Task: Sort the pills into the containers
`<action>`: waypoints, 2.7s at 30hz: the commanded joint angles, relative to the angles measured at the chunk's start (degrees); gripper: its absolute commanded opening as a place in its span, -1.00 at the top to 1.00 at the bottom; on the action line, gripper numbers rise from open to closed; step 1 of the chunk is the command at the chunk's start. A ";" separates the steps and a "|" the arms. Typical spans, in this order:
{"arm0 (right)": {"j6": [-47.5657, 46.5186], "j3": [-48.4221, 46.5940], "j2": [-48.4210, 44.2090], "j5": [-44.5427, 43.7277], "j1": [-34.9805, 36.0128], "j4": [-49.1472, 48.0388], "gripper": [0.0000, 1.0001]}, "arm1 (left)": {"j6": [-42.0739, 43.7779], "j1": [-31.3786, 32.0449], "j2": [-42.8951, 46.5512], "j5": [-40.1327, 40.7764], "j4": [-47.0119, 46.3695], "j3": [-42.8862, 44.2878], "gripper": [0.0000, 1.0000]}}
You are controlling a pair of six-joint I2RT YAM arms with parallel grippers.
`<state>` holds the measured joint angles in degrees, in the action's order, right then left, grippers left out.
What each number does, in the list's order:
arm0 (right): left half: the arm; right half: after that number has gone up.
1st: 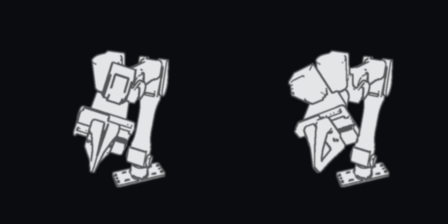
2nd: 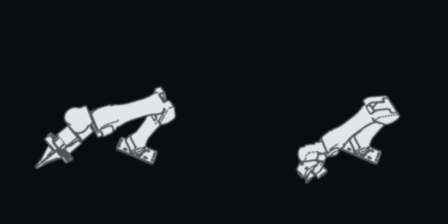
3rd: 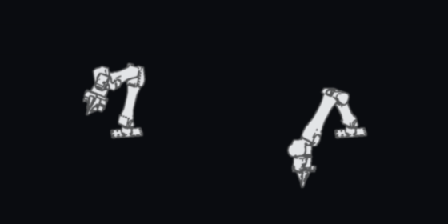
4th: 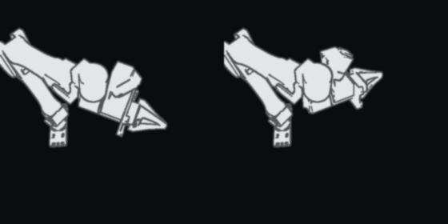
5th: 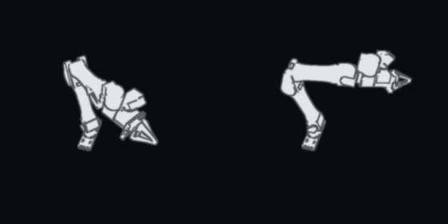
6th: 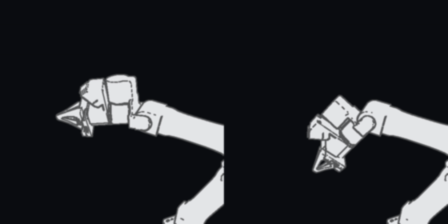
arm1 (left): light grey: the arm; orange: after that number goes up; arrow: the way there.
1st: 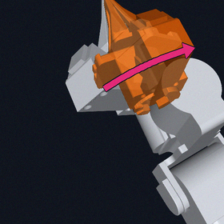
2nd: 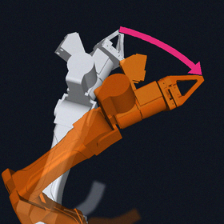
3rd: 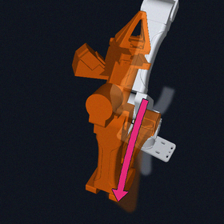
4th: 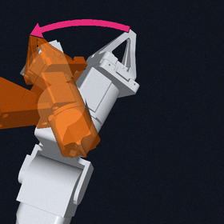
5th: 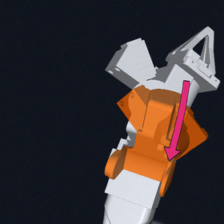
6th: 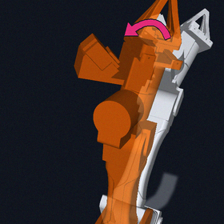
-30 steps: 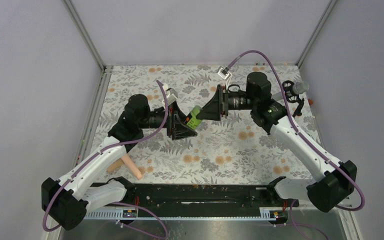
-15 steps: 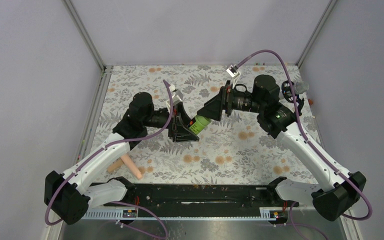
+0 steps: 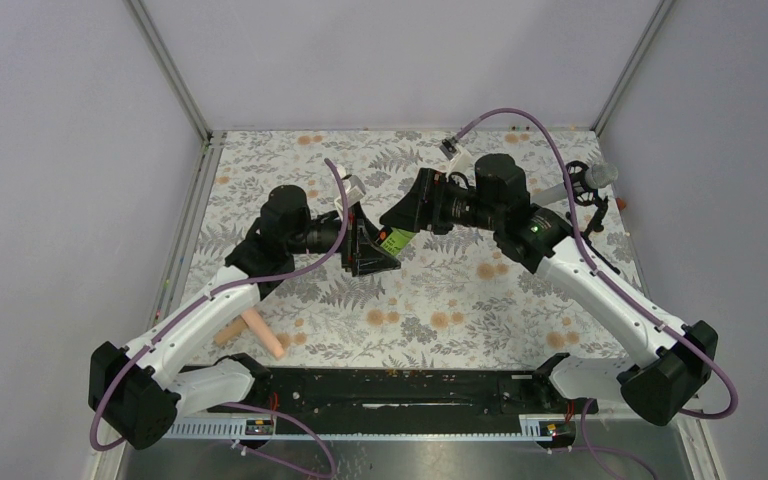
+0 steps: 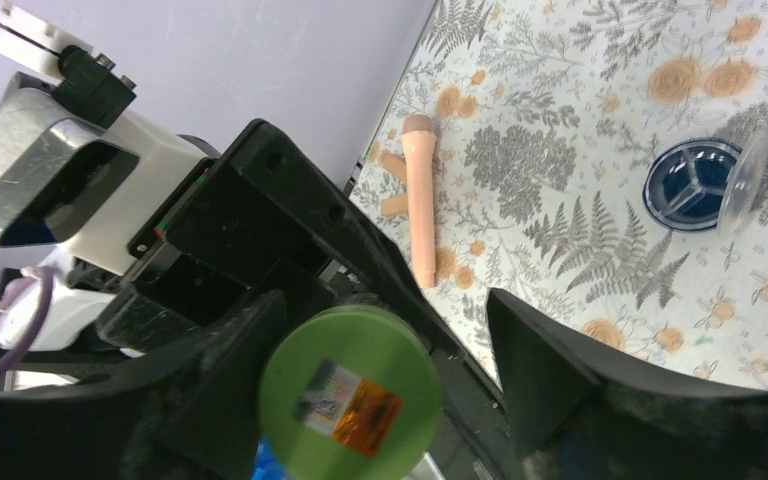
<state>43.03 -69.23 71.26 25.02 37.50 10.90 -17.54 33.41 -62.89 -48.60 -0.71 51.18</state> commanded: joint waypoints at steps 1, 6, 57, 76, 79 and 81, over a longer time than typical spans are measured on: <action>4.27 -1.74 -3.08 -3.17 0.43 2.57 -0.42 | 0.47 -0.01 2.69 3.90 -4.92 0.13 1.00; 6.42 -0.32 -4.37 -2.86 0.42 1.30 -0.23 | -0.07 -0.09 2.92 3.54 -5.18 -0.32 1.00; -24.57 14.39 -12.98 -8.37 -5.90 -2.20 0.83 | 44.50 -0.06 -1.42 52.74 22.14 -3.75 1.00; -23.39 18.99 -13.63 -11.38 -6.71 -1.23 0.84 | 49.94 2.94 -23.26 61.02 24.76 4.45 1.00; -22.08 19.24 -13.75 -13.77 -6.82 -0.54 0.84 | 50.17 3.30 -25.76 61.52 25.76 6.16 1.00; -20.62 19.56 -14.49 -16.75 -6.99 0.05 0.85 | 50.49 3.60 -26.88 61.93 26.51 7.06 1.00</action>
<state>19.84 -50.13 58.76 14.02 31.27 11.35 31.42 36.36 -88.31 10.98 25.30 54.41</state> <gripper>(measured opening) 0.588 0.523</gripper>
